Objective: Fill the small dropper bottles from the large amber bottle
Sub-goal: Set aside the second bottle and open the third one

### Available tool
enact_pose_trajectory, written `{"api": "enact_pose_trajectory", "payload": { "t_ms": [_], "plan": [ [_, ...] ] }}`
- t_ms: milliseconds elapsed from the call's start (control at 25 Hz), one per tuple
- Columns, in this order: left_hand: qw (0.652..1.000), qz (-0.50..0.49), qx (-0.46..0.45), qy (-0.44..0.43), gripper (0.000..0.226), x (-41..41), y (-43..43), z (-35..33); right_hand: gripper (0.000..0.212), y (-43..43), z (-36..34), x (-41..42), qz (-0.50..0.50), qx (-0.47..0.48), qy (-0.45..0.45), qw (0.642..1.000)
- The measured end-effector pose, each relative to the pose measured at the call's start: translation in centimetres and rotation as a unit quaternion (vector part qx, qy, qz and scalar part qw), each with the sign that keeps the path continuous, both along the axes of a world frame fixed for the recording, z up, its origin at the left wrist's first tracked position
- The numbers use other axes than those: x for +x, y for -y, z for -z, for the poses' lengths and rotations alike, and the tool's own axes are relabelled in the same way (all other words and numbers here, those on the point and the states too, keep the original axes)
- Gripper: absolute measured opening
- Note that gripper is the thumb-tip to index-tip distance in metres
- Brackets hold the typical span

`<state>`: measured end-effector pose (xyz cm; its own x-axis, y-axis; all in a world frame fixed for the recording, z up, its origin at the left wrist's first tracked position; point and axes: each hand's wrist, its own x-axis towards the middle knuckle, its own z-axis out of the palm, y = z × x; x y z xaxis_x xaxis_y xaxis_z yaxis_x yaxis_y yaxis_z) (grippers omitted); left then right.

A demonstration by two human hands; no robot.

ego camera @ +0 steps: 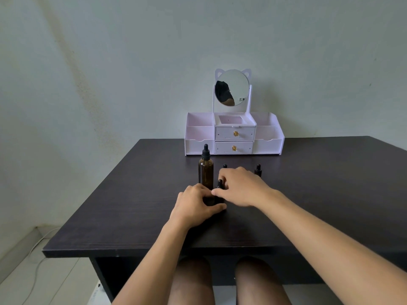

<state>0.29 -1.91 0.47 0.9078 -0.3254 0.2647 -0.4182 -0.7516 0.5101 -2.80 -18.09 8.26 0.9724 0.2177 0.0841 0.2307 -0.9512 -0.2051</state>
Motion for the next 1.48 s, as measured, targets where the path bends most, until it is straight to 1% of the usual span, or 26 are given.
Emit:
{"api": "enact_pose_trajectory", "payload": {
  "t_ms": [120,200,280,360,480,560,680,800,880,920,1000,1040,1080,1200,1320,1400,1480],
  "plan": [
    [0.999,0.000,0.024,0.023,0.047,-0.5,0.0,0.1,0.029,1.8,-1.0,0.2,0.039,0.116,0.005,0.992],
    [0.999,0.005,0.030,0.029,0.042,-0.7,-0.1,0.1,0.024,3.7,-3.0,0.9,0.058,0.149,0.032,0.987],
    [0.999,-0.001,0.037,0.030,0.042,-0.9,0.1,0.1,0.022,5.4,-4.7,1.8,0.076,0.124,0.059,0.988],
    [0.998,-0.015,0.045,0.036,0.041,-1.1,0.1,0.0,0.024,6.1,-5.1,2.9,0.091,0.058,0.069,0.992],
    [0.998,-0.026,0.053,0.035,0.039,-1.3,0.0,-0.1,0.023,6.1,-3.8,3.9,0.089,-0.031,0.054,0.994],
    [0.998,-0.028,0.054,0.033,0.037,-1.3,0.0,-0.2,0.024,5.8,-3.0,4.2,0.082,-0.052,0.043,0.994],
    [0.997,-0.031,0.055,0.037,0.036,-1.3,0.1,-0.1,0.025,5.8,-2.2,4.7,0.073,-0.052,0.041,0.995],
    [0.998,-0.031,0.053,0.034,0.036,-1.2,0.0,0.0,0.028,5.8,-1.9,5.1,0.063,-0.072,0.032,0.995],
    [0.998,-0.030,0.055,0.030,0.035,-1.2,-0.1,0.0,0.035,5.9,-2.2,5.2,0.056,-0.061,0.018,0.996],
    [0.998,-0.030,0.055,0.030,0.035,-1.2,-0.1,-0.1,0.035,6.1,-2.6,5.1,0.060,-0.024,0.019,0.998],
    [0.998,-0.031,0.053,0.034,0.034,-1.2,-0.1,-0.1,0.028,6.8,-3.7,4.9,0.090,0.073,0.057,0.992],
    [0.998,-0.031,0.052,0.034,0.034,-1.2,-0.1,0.0,0.025,7.3,-4.0,4.9,0.107,0.092,0.078,0.987],
    [0.998,-0.030,0.052,0.034,0.034,-1.1,-0.2,0.0,0.025,7.9,-4.0,4.8,0.118,0.077,0.081,0.987],
    [0.998,-0.029,0.050,0.030,0.034,-1.0,-0.3,0.2,0.027,9.3,-2.0,3.9,0.124,-0.005,0.024,0.992],
    [0.998,-0.027,0.051,0.035,0.036,-1.1,-0.1,0.1,0.015,10.2,-0.2,2.8,0.132,0.028,0.029,0.990],
    [0.998,-0.021,0.053,0.037,0.040,-1.0,-0.1,0.1,0.016,9.9,-1.0,2.2,0.117,0.042,0.035,0.992],
    [0.998,-0.012,0.053,0.038,0.047,-1.0,-0.1,0.1,0.021,8.7,-2.4,1.4,0.085,0.052,0.035,0.994]
  ]
}}
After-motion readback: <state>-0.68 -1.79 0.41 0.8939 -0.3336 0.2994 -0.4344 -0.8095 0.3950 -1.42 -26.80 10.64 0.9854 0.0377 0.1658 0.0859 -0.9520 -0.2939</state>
